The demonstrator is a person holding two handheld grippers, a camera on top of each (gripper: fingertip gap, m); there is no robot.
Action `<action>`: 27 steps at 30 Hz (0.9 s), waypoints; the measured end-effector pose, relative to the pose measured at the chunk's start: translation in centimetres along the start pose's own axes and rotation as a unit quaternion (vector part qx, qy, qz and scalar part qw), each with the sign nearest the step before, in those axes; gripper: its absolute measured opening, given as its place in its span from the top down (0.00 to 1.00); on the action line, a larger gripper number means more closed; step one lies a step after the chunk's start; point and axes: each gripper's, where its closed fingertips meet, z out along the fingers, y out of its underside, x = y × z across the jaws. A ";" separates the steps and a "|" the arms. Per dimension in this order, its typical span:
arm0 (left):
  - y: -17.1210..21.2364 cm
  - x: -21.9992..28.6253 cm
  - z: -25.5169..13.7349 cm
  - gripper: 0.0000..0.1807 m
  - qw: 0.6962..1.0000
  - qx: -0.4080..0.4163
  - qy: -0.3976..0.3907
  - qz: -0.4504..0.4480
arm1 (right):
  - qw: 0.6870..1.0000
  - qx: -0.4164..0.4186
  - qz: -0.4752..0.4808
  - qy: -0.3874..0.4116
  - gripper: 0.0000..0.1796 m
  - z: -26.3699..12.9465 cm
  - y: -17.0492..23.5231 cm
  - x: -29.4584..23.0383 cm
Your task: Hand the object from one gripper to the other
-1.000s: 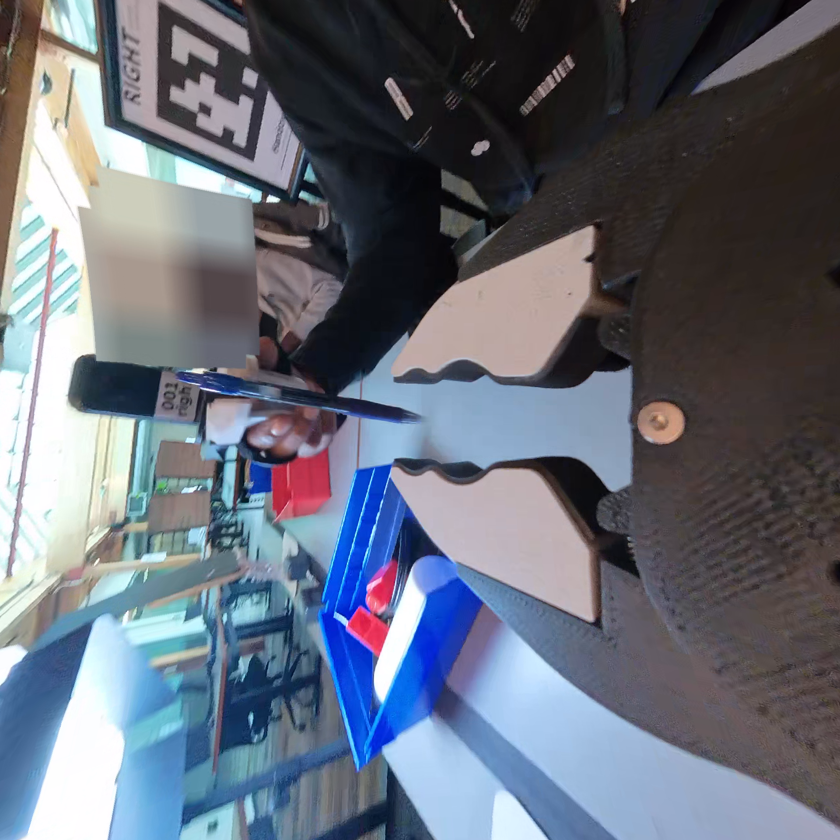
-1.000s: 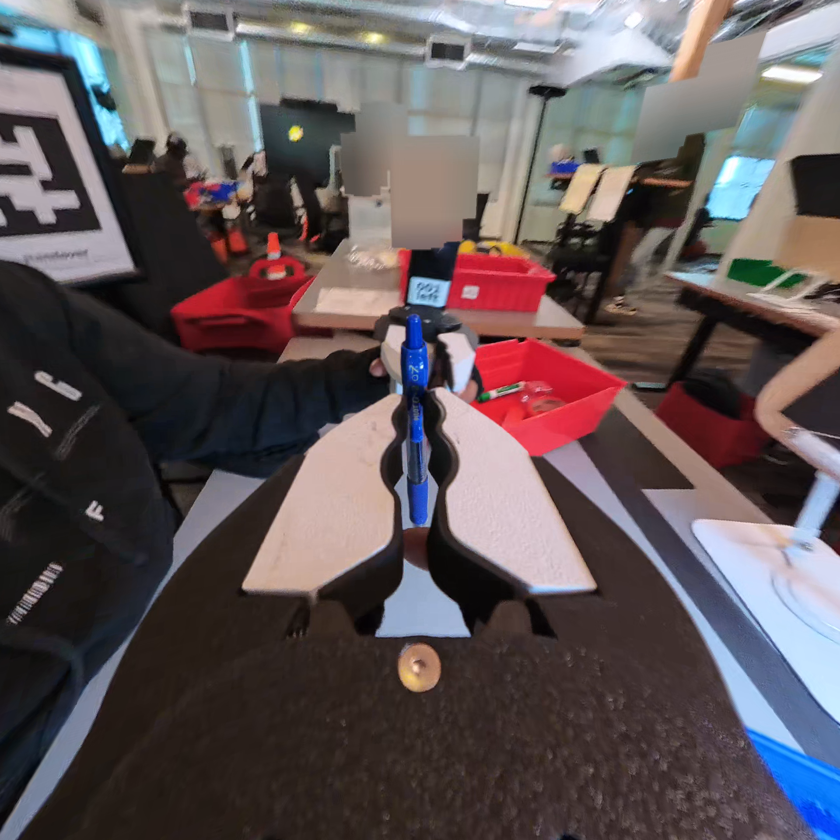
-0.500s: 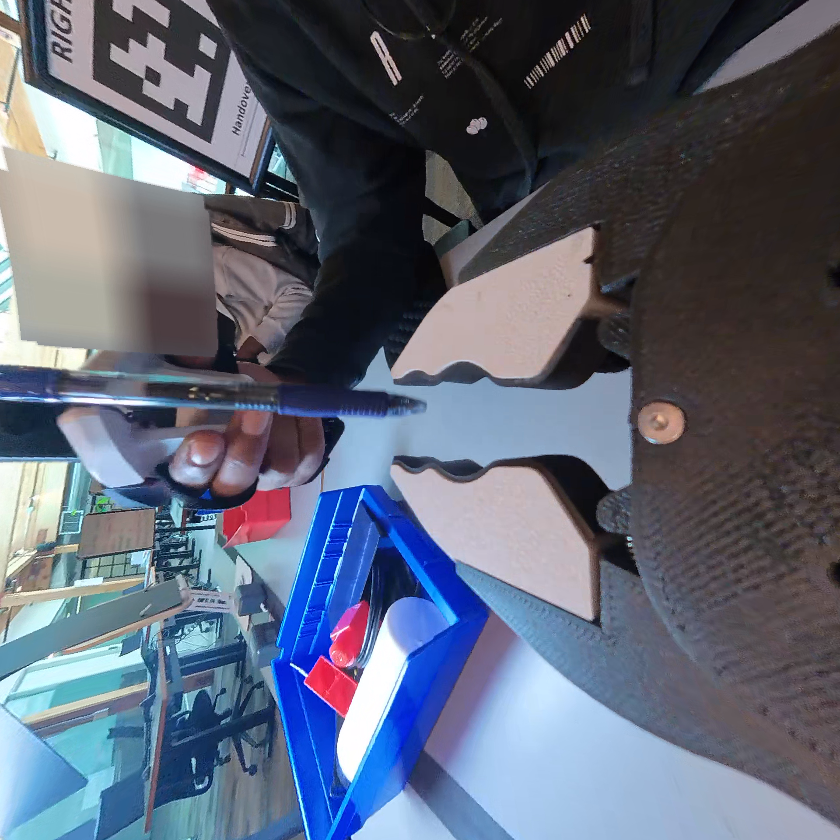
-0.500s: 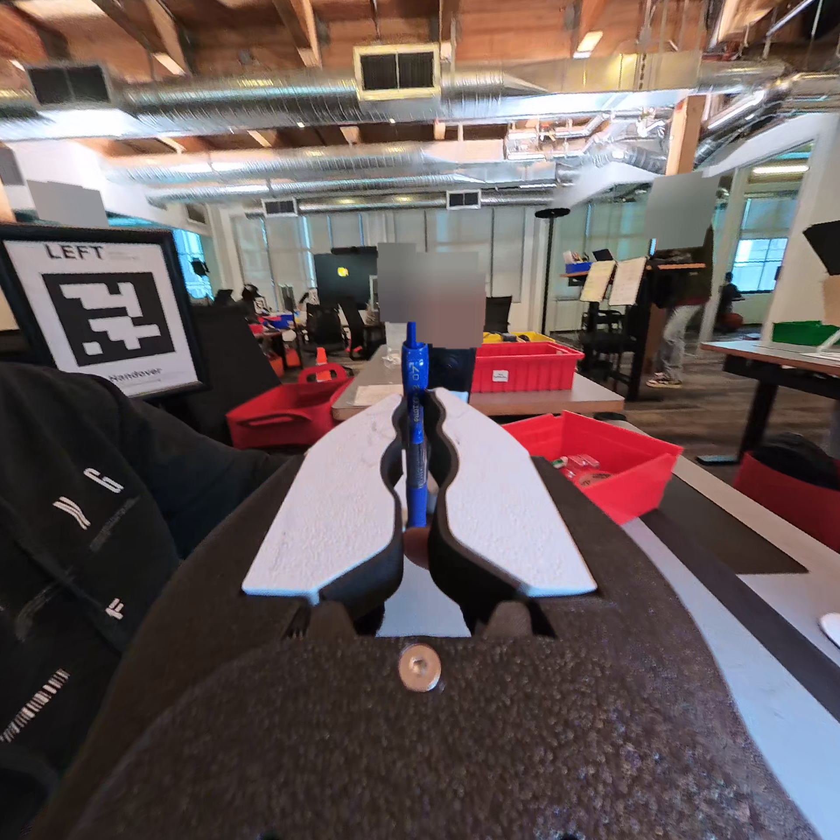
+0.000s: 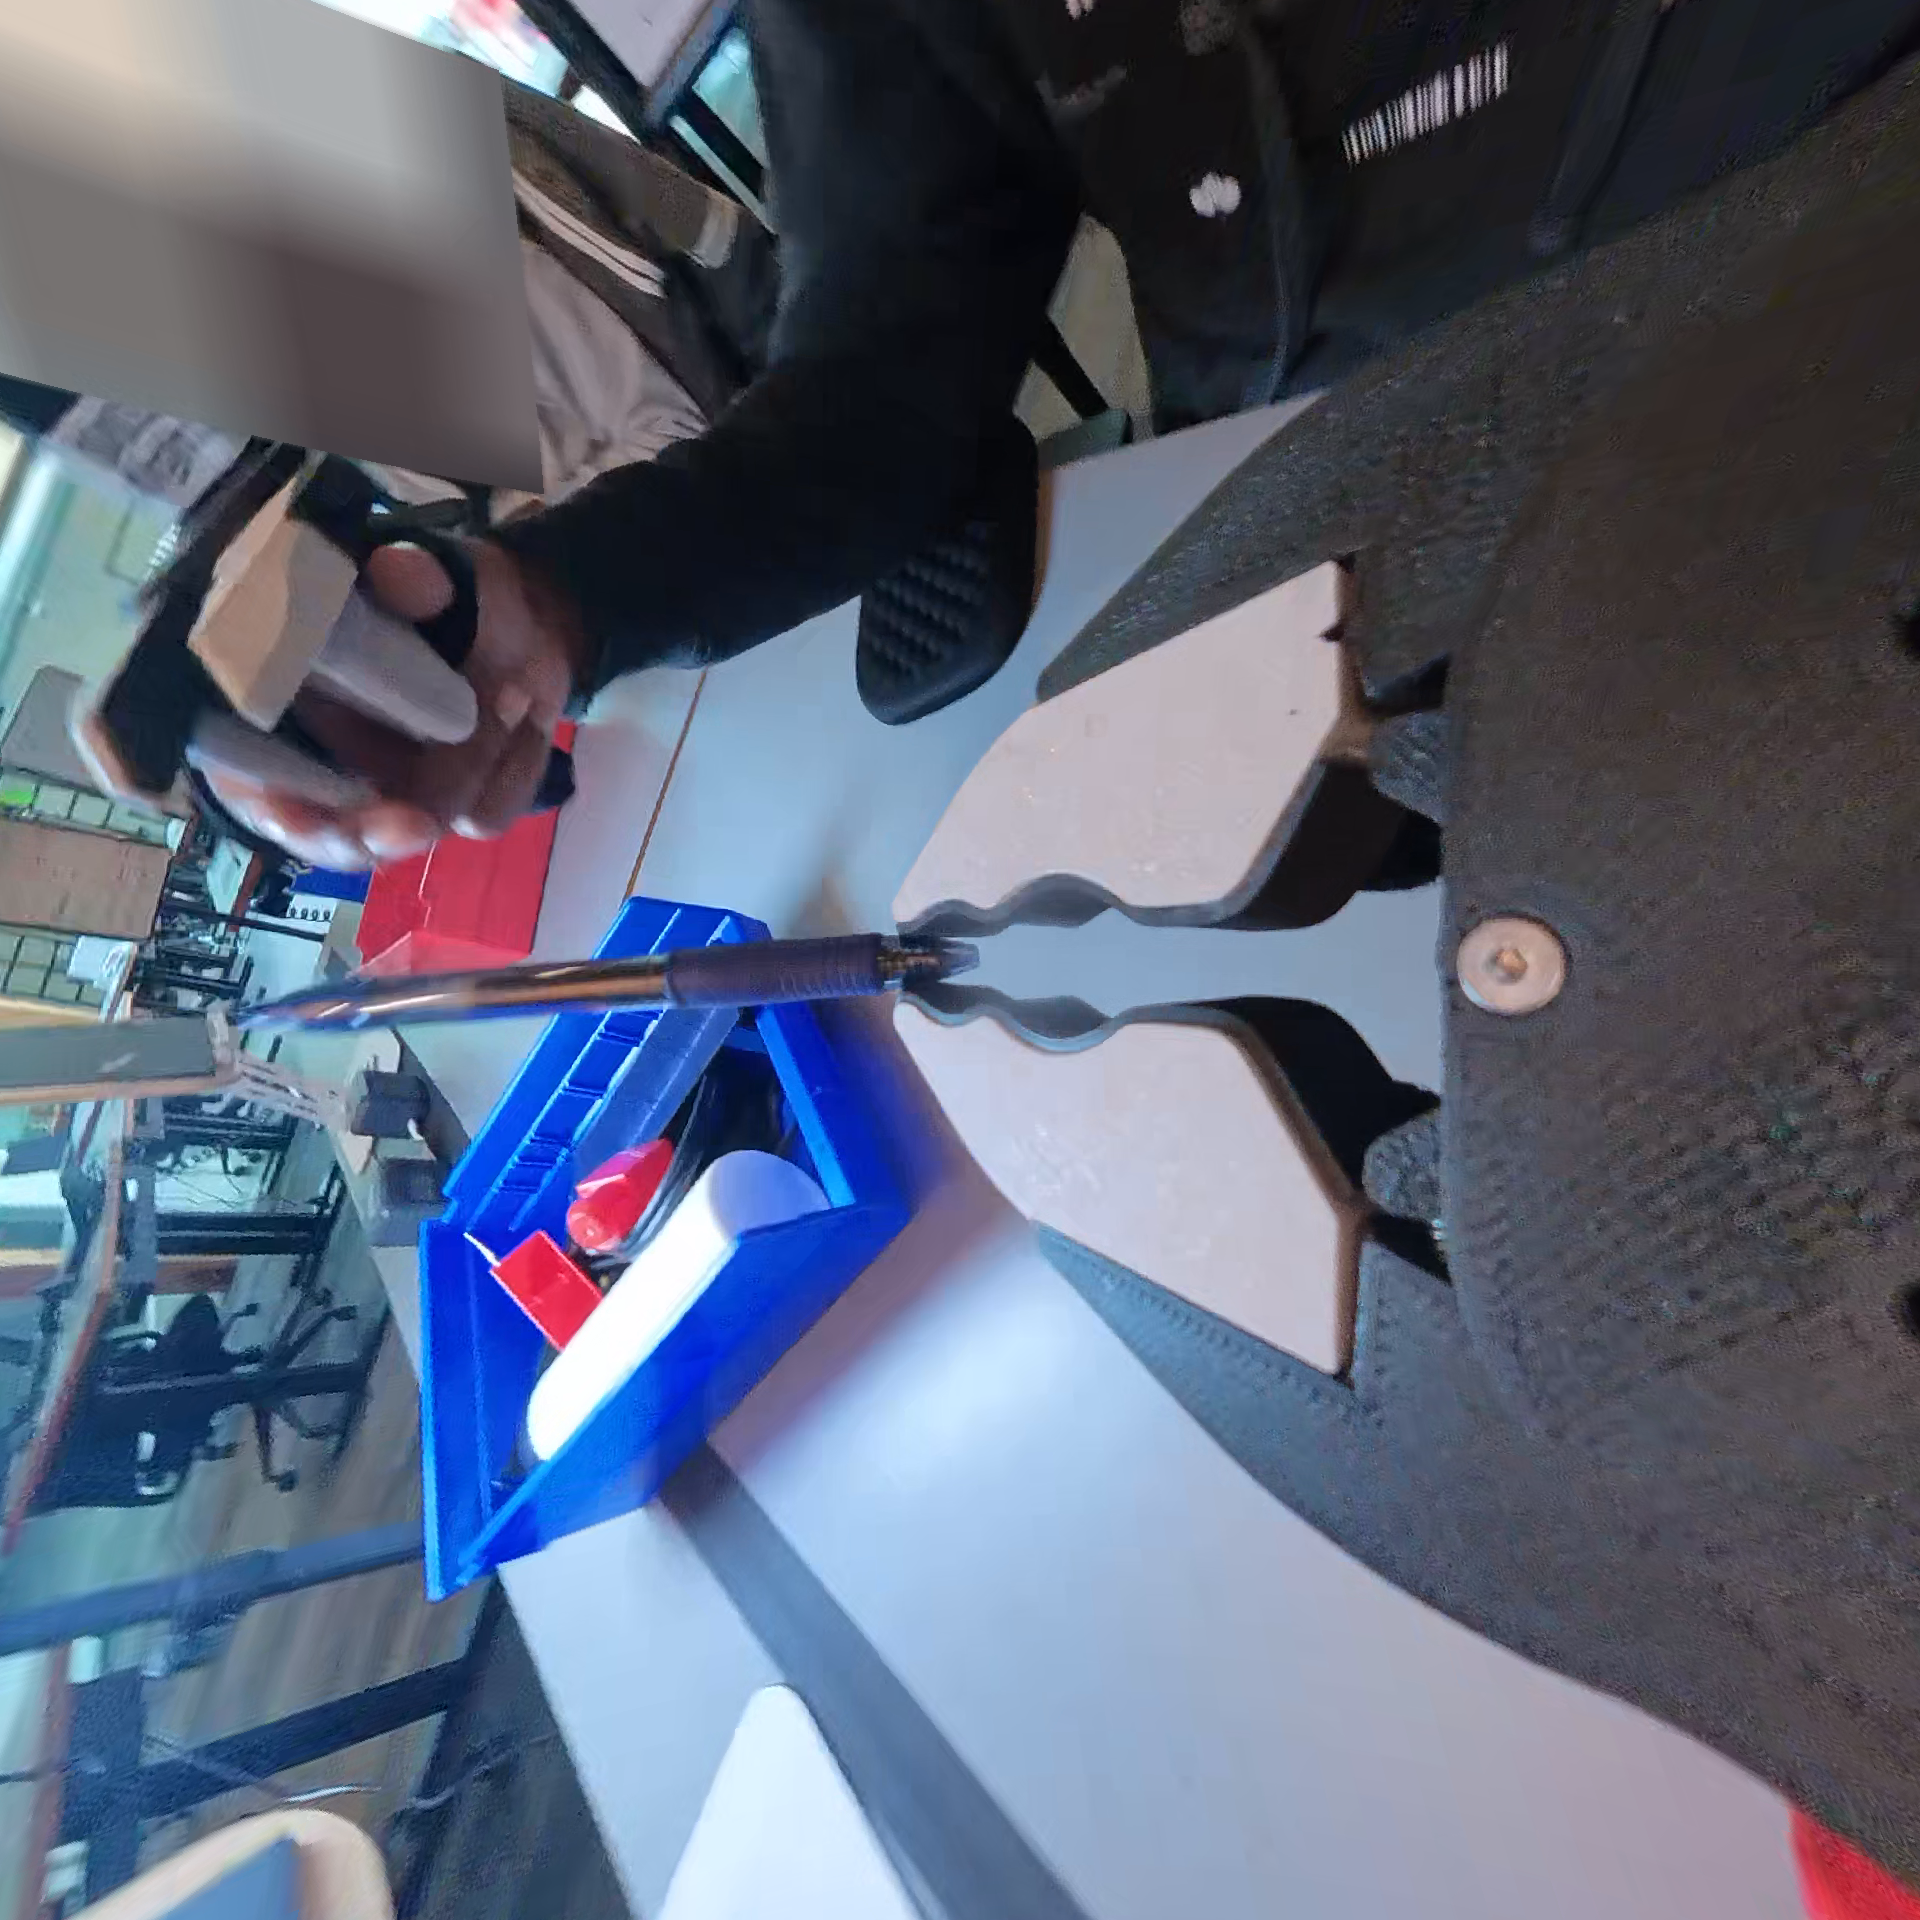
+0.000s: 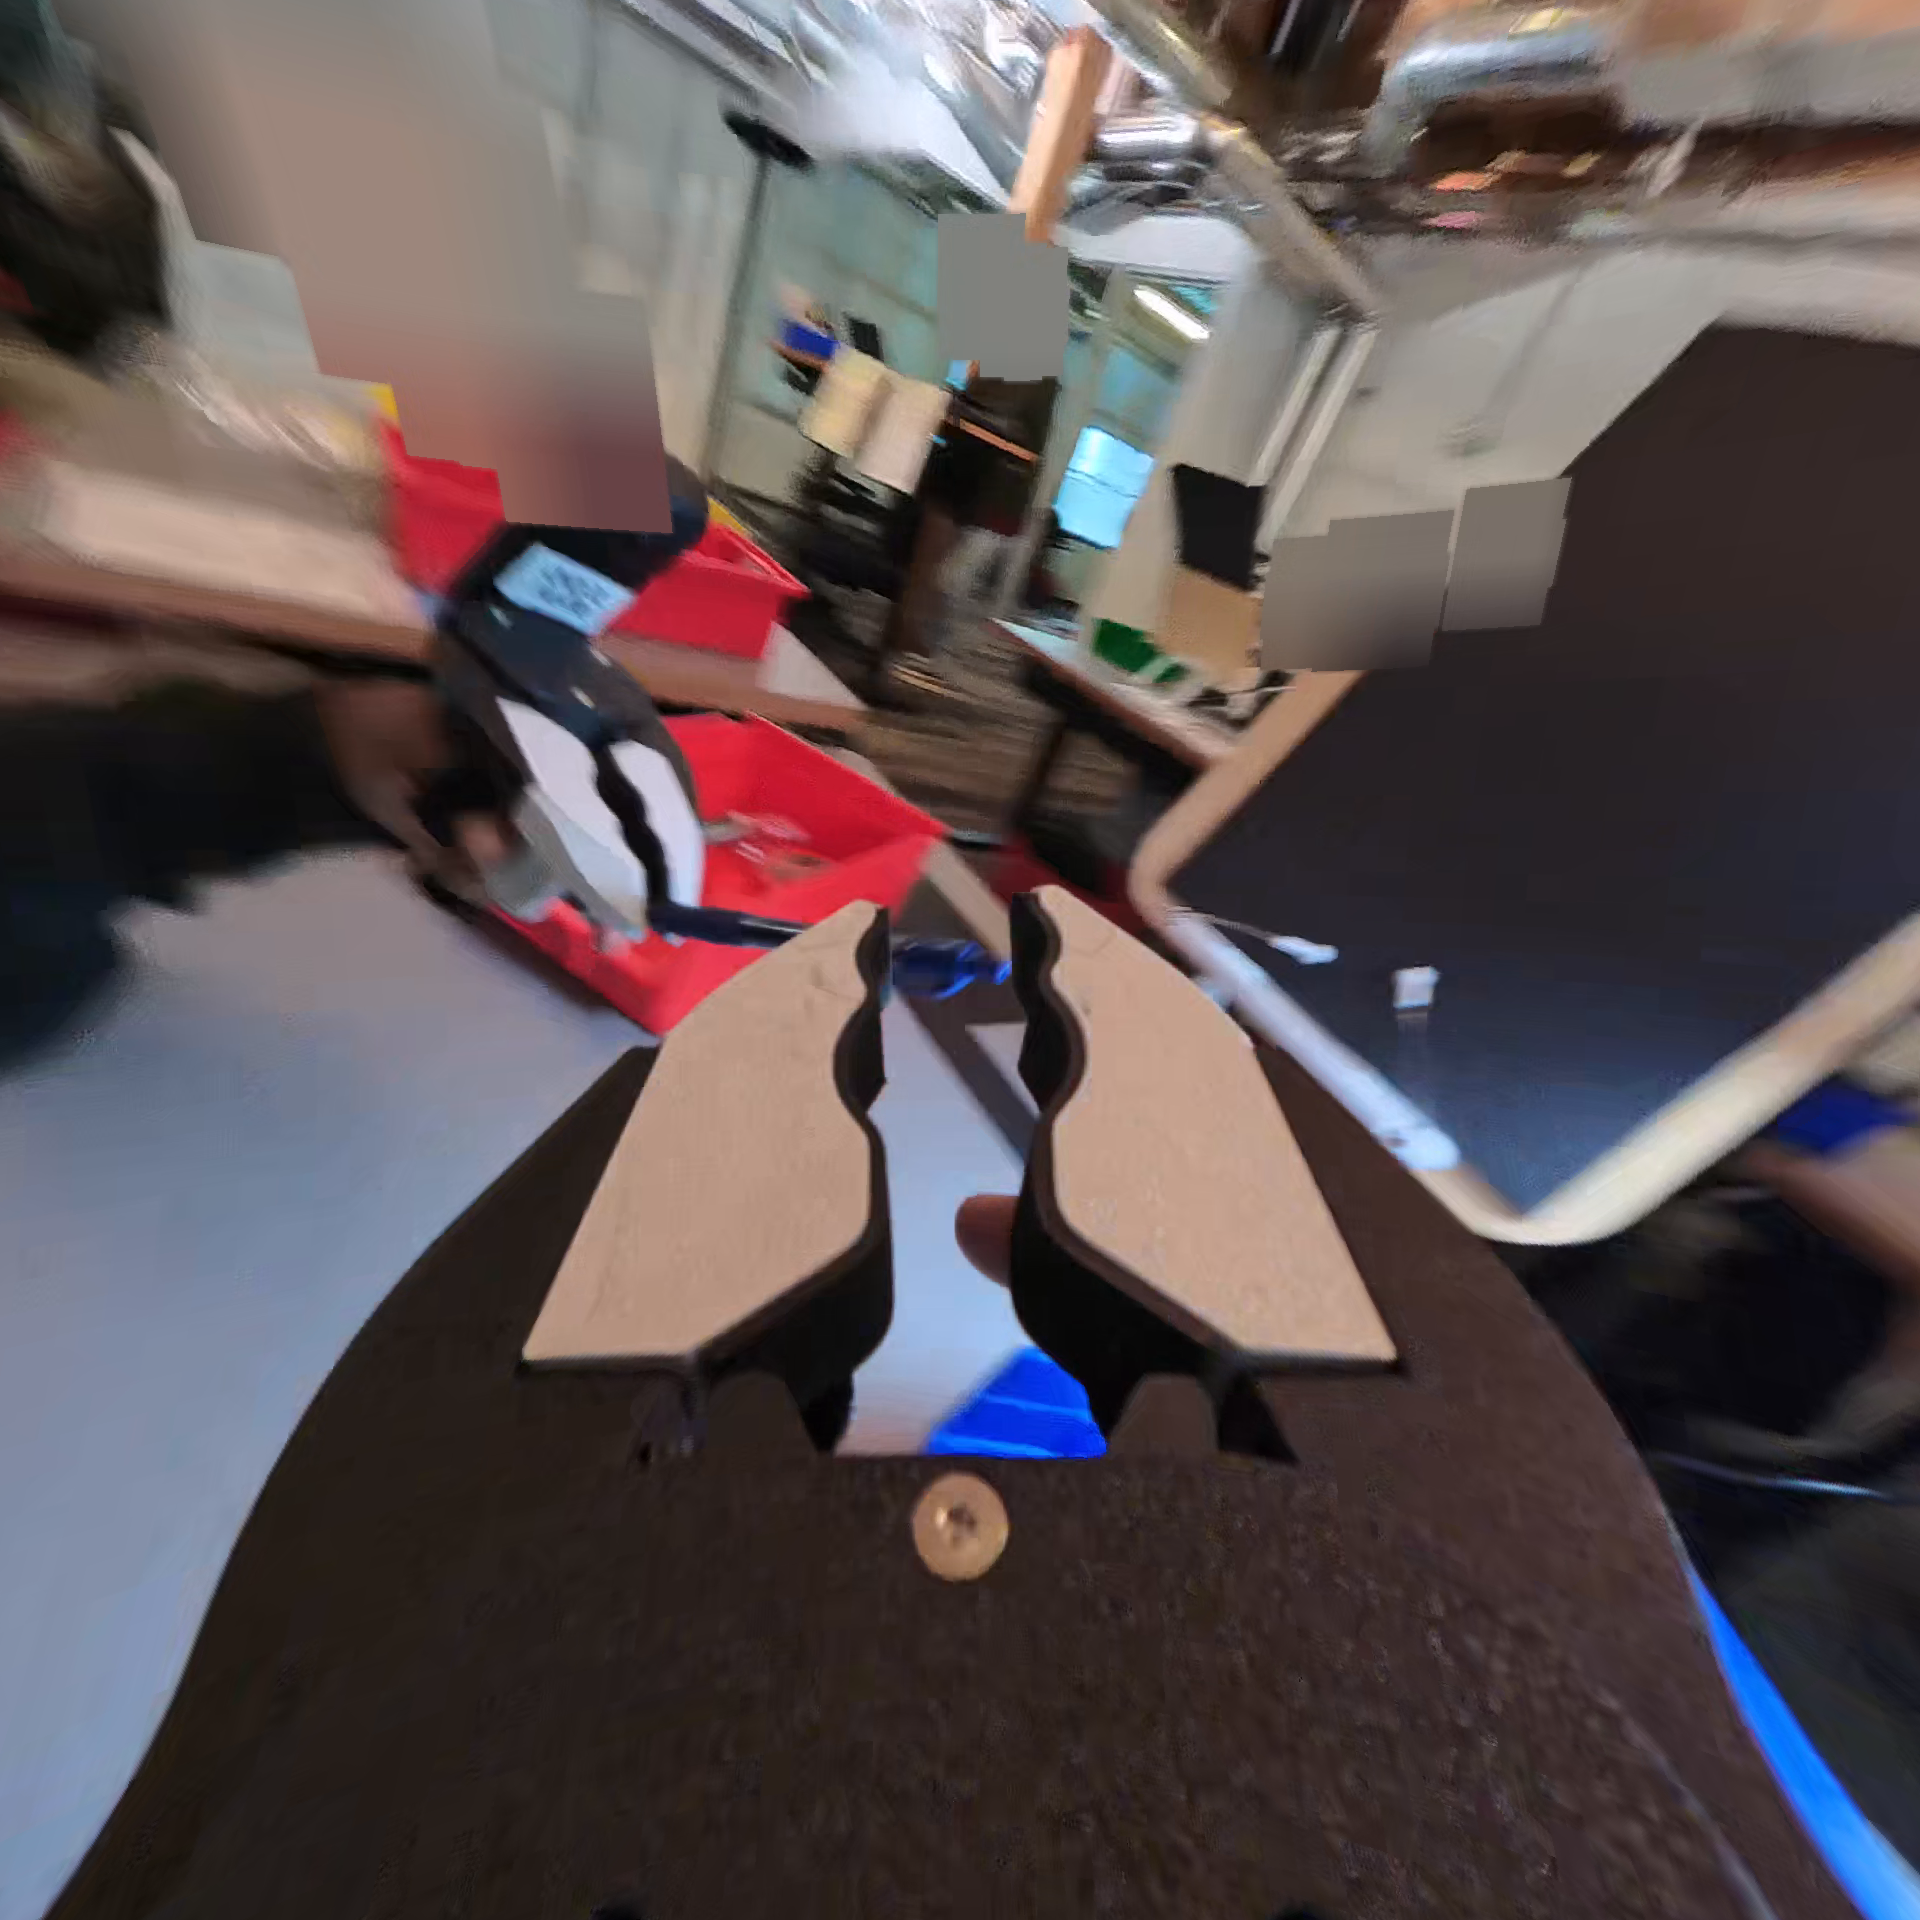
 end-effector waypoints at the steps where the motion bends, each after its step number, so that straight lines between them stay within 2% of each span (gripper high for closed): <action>1: 0.2 -0.6 -0.2 0.96 1.000 -0.005 -0.007 -0.017 | 0.998 -0.014 -0.056 0.020 0.88 -0.3 -0.3 -0.1; 4: 1.7 -2.0 0.2 0.95 0.998 -0.034 -0.026 -0.056 | 0.975 -0.058 -0.215 0.021 0.87 1.0 0.0 -3.0; 7: 2.8 -2.4 1.3 0.95 0.995 -0.055 -0.036 -0.071 | 0.921 -0.189 -0.340 -0.017 0.85 4.4 5.5 -6.3; 8: 3.2 -2.4 1.7 0.95 0.995 -0.065 -0.041 -0.069 | 0.908 -0.219 -0.357 -0.029 0.84 5.5 7.5 -7.2; 12: 4.3 -1.8 2.9 0.96 0.993 -0.097 -0.049 -0.043 | 0.894 -0.272 -0.352 -0.053 0.84 8.1 12.9 -8.9; 13: 4.4 -1.6 3.1 0.96 0.993 -0.103 -0.049 -0.036 | 0.895 -0.279 -0.344 -0.056 0.85 8.3 13.6 -8.9; 15: 4.4 -1.5 3.3 0.96 0.992 -0.108 -0.054 -0.015 | 0.903 -0.275 -0.325 -0.057 0.93 8.4 14.2 -8.7; 19: 3.4 -1.0 2.8 0.94 0.993 -0.079 -0.052 0.075 | 0.937 -0.249 -0.233 -0.078 0.93 7.6 13.2 -8.0; 21: 2.4 -0.7 2.2 0.91 0.993 -0.052 -0.048 0.097 | 0.966 -0.190 -0.158 -0.073 0.93 7.1 11.0 -6.8; 23: 1.5 -0.4 1.8 0.88 0.995 -0.021 -0.036 0.095 | 0.992 -0.097 -0.042 -0.070 0.93 6.6 7.5 -5.8; 25: 1.1 0.4 2.3 0.86 0.997 0.011 -0.006 0.078 | 0.994 -0.002 0.074 -0.082 0.93 6.0 3.9 -5.2; 27: 1.2 1.4 3.3 0.84 0.997 0.025 0.027 0.068 | 0.982 0.055 0.150 -0.098 0.93 5.5 1.9 -4.8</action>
